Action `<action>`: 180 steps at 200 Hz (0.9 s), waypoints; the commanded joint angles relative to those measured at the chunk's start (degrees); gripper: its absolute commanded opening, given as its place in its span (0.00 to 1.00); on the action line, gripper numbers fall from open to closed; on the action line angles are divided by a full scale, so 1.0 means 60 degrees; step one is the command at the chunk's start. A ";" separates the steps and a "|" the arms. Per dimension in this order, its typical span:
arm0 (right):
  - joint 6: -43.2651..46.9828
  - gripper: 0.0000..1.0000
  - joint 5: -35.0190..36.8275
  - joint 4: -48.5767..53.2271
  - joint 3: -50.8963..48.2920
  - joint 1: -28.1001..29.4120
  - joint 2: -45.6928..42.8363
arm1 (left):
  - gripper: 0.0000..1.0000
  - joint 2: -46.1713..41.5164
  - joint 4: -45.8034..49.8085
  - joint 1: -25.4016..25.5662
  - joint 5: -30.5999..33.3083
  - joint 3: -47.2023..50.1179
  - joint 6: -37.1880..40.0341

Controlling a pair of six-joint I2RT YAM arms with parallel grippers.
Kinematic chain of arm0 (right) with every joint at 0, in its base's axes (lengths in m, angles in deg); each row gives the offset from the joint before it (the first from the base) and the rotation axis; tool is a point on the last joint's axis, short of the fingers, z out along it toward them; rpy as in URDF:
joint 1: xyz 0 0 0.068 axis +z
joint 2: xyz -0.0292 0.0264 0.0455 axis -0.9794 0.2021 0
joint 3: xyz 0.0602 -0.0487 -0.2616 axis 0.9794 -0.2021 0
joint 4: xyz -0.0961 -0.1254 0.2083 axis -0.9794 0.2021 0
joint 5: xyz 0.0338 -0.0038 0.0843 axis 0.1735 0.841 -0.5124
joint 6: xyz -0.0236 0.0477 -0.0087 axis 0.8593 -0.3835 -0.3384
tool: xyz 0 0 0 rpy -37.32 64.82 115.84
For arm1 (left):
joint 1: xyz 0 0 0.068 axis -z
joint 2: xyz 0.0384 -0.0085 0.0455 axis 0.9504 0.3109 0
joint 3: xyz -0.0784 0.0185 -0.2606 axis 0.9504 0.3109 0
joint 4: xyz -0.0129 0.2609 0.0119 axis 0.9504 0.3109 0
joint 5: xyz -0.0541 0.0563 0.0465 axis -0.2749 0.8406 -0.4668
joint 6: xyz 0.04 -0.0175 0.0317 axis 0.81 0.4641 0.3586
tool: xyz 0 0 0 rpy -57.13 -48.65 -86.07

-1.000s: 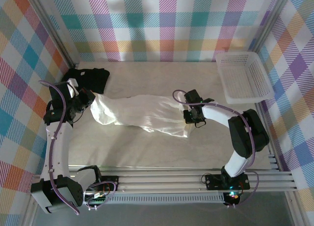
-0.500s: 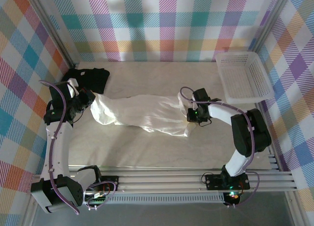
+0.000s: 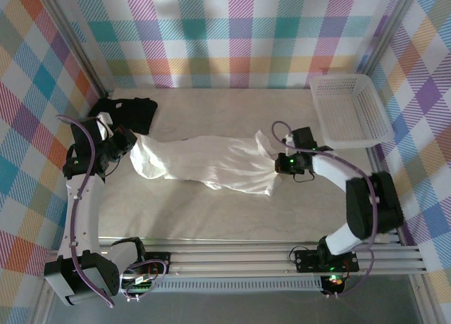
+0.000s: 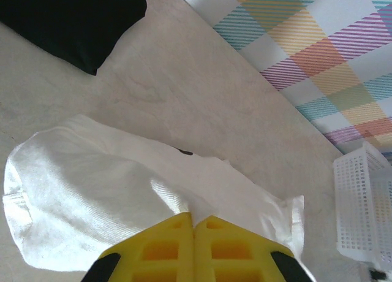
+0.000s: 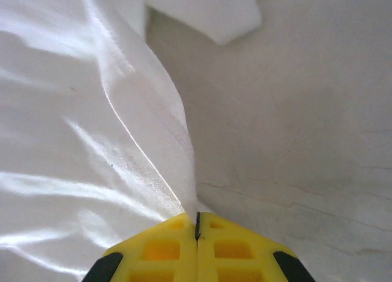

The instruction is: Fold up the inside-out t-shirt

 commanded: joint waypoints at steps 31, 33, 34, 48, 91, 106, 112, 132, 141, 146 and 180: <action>-0.0068 0.00 -0.4013 -0.2844 -0.1363 -0.1172 -0.1712 | 0.00 -0.0103 -0.0172 -0.0117 -0.0055 0.0060 0.0151; -0.0091 0.00 -0.4114 -0.2924 -0.1386 -0.1197 -0.1722 | 0.00 -0.0110 -0.0172 -0.0118 -0.0054 0.0062 0.0139; -0.0112 0.00 -0.4189 -0.2955 -0.1392 -0.1223 -0.1729 | 0.00 -0.0112 -0.0172 -0.0120 -0.0057 0.0062 0.0142; -0.0269 0.00 -0.4833 -0.3245 -0.1440 -0.1319 -0.1646 | 0.00 -0.0113 -0.0183 -0.0123 -0.0060 0.0062 0.0153; -0.0511 0.00 -0.5650 -0.3696 -0.1563 -0.1330 -0.1206 | 0.00 -0.0166 -0.0236 -0.0119 -0.0127 0.0084 0.0118; -0.0661 0.00 -0.5180 -0.3250 -0.1577 -0.1322 -0.0947 | 0.00 -0.0182 -0.0246 -0.0119 -0.0130 0.0079 0.0116; -0.0675 0.00 -0.5030 -0.2999 -0.1571 -0.1322 -0.0802 | 0.00 -0.0183 -0.0241 -0.0121 -0.0133 0.0091 0.0117; -0.0755 0.00 -0.4890 -0.2698 -0.1815 -0.1322 -0.0564 | 0.00 -0.0182 -0.0260 -0.0117 -0.0132 0.0092 0.0105; -0.0711 0.00 -0.4772 -0.2643 -0.1941 -0.1324 -0.0585 | 0.00 -0.0160 -0.0274 -0.0123 -0.0157 0.0092 0.0102; -0.0691 0.00 -0.4727 -0.2648 -0.2011 -0.1322 -0.0603 | 0.00 -0.0161 -0.0280 -0.0123 -0.0170 0.0092 0.0082; -0.0942 0.00 -0.4812 -0.2872 -0.1716 -0.1323 -0.0899 | 0.00 -0.0148 -0.0404 -0.0123 -0.0389 0.0033 -0.0208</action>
